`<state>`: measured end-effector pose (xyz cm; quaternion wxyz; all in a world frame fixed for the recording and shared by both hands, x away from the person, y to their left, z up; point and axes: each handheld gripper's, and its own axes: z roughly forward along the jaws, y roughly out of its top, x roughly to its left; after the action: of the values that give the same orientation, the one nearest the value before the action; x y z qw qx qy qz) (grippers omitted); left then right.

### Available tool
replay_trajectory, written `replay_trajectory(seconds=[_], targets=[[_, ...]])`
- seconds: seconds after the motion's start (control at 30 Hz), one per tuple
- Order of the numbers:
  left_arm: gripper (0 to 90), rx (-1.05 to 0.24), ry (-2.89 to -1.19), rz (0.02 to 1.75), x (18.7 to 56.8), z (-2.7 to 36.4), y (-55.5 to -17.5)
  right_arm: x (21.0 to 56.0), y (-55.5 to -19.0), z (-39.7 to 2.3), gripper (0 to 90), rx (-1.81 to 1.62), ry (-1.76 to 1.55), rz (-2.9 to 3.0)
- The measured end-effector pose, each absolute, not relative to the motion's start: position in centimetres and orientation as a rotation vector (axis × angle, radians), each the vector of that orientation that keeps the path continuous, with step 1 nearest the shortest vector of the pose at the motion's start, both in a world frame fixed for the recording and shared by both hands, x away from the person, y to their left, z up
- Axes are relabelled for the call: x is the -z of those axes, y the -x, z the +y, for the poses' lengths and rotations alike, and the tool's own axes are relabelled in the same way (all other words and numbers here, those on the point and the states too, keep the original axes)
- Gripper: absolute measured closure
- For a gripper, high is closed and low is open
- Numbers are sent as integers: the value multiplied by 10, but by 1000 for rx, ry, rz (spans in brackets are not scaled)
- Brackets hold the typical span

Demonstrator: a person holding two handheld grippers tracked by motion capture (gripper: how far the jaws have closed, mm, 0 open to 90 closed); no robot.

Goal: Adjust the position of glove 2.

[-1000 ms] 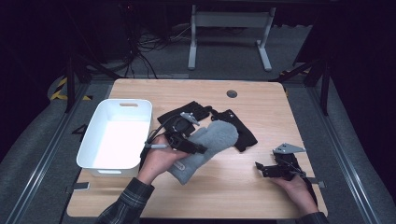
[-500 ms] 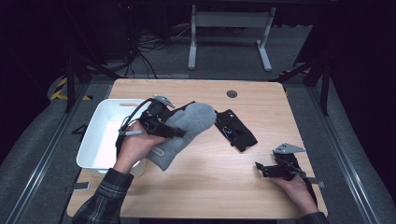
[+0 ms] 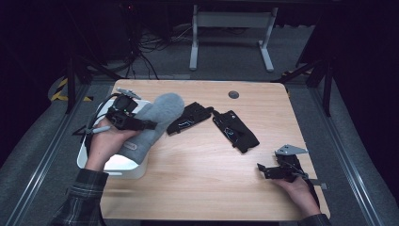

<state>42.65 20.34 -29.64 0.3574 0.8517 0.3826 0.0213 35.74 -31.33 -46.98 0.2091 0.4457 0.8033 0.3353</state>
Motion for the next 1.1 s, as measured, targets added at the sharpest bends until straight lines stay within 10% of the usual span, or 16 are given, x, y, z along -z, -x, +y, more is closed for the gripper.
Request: replay_trajectory(seconds=[1.1], targets=[[592,92,-2161,1442,414,291,-469,470,-357,-313,76,-932,-1240,2235]])
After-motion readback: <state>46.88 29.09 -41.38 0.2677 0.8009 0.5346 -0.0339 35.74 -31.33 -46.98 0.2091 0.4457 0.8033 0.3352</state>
